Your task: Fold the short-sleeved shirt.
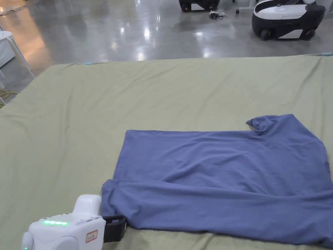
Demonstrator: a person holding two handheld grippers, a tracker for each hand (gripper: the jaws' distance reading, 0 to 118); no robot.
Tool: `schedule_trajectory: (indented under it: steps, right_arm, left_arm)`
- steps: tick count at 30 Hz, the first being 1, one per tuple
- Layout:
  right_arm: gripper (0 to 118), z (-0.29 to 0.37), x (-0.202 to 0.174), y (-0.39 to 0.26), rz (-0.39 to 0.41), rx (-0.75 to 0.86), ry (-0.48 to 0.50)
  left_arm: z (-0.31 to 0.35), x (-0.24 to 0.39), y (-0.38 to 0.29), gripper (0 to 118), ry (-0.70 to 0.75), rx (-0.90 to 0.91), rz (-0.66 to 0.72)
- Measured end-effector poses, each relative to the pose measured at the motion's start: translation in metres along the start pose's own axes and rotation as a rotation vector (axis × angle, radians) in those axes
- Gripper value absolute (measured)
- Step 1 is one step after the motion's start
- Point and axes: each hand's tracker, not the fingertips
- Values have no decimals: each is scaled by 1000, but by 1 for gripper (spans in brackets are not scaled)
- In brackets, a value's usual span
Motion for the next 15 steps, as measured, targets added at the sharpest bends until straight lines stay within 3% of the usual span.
schedule_trajectory:
  steps: [2, 4, 5, 7, 15]
  right_arm:
    - [1, 0, -5, -1, 7, -7, 2]
    - [1, 0, -6, -2, 10, -8, 4]
    - [1, 0, -6, -3, 5, -11, 9]
    - [1, -1, -7, -4, 4, -16, 14]
    - [1, -17, 9, -25, 16, -13, -13]
  left_arm:
    - [-8, 6, 3, 82, 34, -2, -17]
    - [-6, 6, 4, 68, 43, 15, -6]
    - [-5, 7, 4, 53, 43, 21, -4]
    - [2, 13, 2, 2, 86, 53, -67]
    - [23, 18, 7, 2, 72, 55, -151]
